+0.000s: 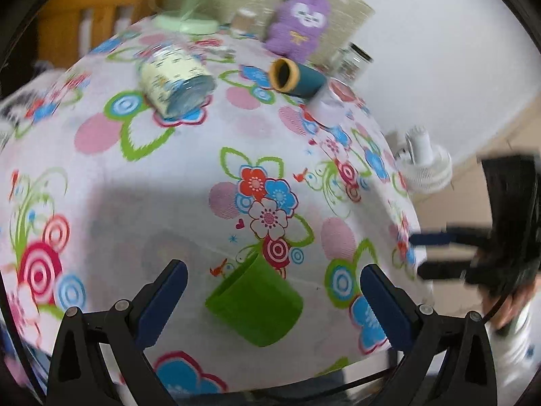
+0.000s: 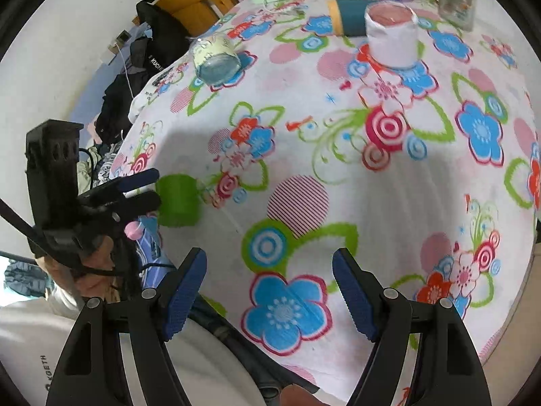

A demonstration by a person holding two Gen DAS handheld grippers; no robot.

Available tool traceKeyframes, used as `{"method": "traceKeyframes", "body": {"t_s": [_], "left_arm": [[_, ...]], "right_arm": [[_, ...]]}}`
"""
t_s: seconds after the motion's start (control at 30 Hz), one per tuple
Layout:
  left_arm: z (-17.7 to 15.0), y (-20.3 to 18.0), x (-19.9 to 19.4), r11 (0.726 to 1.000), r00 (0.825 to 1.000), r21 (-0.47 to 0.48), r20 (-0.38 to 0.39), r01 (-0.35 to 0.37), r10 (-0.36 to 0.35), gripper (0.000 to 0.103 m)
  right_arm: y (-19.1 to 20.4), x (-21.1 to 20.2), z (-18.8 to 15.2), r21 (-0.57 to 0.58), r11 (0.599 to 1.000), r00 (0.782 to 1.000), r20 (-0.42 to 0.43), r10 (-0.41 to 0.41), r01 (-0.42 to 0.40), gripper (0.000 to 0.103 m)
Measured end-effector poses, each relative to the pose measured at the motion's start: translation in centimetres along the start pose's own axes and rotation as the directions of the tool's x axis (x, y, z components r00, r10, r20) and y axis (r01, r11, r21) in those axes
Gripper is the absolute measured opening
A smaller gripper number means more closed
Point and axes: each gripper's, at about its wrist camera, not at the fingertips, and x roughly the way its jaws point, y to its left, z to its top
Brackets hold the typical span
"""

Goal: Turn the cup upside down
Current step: 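Open the right gripper and withdraw from the green cup, then close the left gripper on the green cup's side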

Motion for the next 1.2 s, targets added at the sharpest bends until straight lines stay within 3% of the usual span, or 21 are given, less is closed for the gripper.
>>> {"method": "traceKeyframes", "body": {"t_s": [0.2, 0.5, 0.9, 1.07, 1.2], "left_arm": [[-0.4, 0.1, 0.1, 0.986, 1.000, -0.164, -0.020, -0.015, 0.012, 0.103], [-0.9, -0.2, 1.5, 0.931, 0.993, -0.361, -0.113, -0.060, 0.020, 0.103], [-0.9, -0.4, 4.1, 0.882, 0.971, -0.439, -0.229, -0.172, 0.075, 0.101], [-0.6, -0.5, 4.7, 0.875, 0.961, -0.434, -0.255, -0.214, 0.109, 0.100], [-0.3, -0.8, 5.1, 0.877, 0.949, -0.403, -0.274, -0.262, 0.157, 0.092]], "right_arm": [[-2.0, 0.2, -0.5, 0.004, 1.000, 1.000, 0.015, 0.023, -0.024, 0.079], [-4.2, 1.3, -0.8, -0.004, 0.996, 0.996, 0.028, 0.090, -0.090, 0.079], [-7.2, 1.8, -1.7, 0.028, 0.988, 0.987, 0.059, 0.149, -0.151, 0.079], [-7.9, 1.9, -2.0, 0.030, 0.986, 0.984, 0.072, 0.164, -0.166, 0.079], [-8.6, 1.8, -2.3, 0.045, 0.983, 0.980, 0.090, 0.176, -0.180, 0.079]]}}
